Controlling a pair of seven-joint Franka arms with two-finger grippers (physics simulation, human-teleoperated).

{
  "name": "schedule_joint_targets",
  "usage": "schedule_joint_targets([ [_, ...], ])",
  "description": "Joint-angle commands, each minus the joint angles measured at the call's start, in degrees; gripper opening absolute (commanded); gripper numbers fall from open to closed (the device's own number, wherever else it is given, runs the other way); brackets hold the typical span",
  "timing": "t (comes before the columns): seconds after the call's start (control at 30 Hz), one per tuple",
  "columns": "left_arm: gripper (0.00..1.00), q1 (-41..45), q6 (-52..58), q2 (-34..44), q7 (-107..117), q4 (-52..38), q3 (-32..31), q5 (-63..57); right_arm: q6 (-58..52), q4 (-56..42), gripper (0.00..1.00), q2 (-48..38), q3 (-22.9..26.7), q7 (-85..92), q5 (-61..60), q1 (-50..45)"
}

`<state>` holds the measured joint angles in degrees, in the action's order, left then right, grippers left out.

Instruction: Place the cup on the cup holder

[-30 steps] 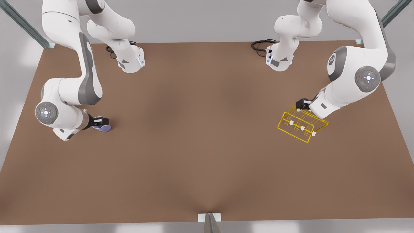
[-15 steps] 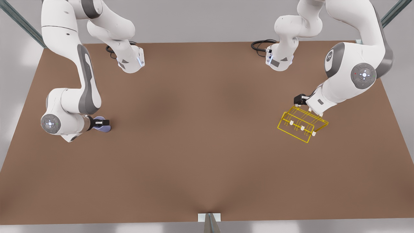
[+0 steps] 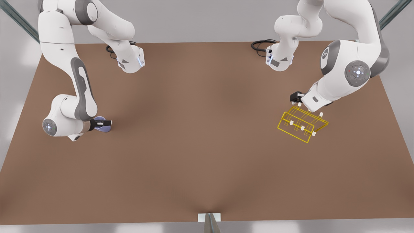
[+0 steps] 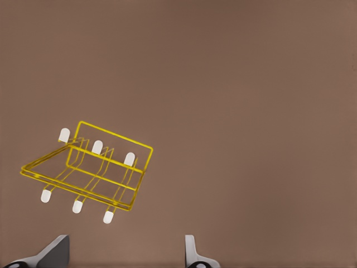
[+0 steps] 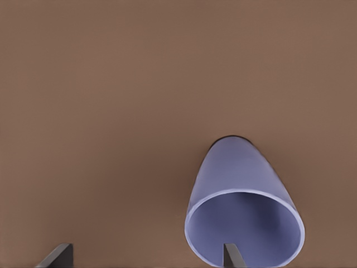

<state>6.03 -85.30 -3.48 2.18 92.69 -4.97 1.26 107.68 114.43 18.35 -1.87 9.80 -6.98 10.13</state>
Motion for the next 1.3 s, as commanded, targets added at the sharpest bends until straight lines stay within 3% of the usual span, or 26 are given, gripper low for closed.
schedule_joint_targets([
  [0.0, 1.00, -0.50, 0.14, 0.05, 0.02, -0.05, -0.04, -0.03, 1.40, 1.06, 1.00, -0.06, 0.03, 9.36, -0.41, -0.11],
  [0.63, 1.00, -0.50, 0.40, 0.05, 0.10, -0.31, -0.83, -0.03, 3.42, 6.42, 1.00, 0.38, 0.99, 9.01, 2.49, -0.47],
  [0.87, 1.00, -0.50, 1.01, 0.05, 0.10, -0.40, -1.01, -0.03, 9.39, 6.25, 1.00, 1.25, 0.91, 8.57, 2.23, 0.15],
  [0.9, 1.00, -0.50, 1.10, 0.05, 0.10, -0.40, -0.92, -0.03, 9.92, 6.42, 0.96, 1.52, 0.99, 8.57, 2.23, 0.15],
  [0.93, 1.00, -0.50, 1.19, 0.05, 0.10, -0.40, -0.92, -0.03, 10.01, 6.51, 0.79, 1.52, 0.99, 8.57, 2.23, 0.06],
  [0.97, 1.00, -0.50, 1.28, 0.05, 0.10, -0.40, -1.01, -0.03, 9.92, 6.42, 0.52, 1.52, 0.99, 8.57, 2.23, 0.06],
  [1.0, 1.00, -0.50, 1.10, -0.03, 0.10, -0.40, -0.92, -0.03, 9.92, 6.25, 0.33, 2.05, 0.99, 8.57, 2.23, 0.15],
  [1.03, 1.00, -0.50, 1.01, -0.12, 0.10, -0.40, -1.01, -0.03, 9.83, 6.25, 0.25, 1.96, 0.99, 8.57, 2.23, 0.15],
  [1.27, 1.00, -0.50, 0.75, -0.39, 0.02, -0.40, -0.92, -0.03, 9.22, 5.10, 0.21, 2.04, 0.99, 8.48, 2.23, -0.11],
])
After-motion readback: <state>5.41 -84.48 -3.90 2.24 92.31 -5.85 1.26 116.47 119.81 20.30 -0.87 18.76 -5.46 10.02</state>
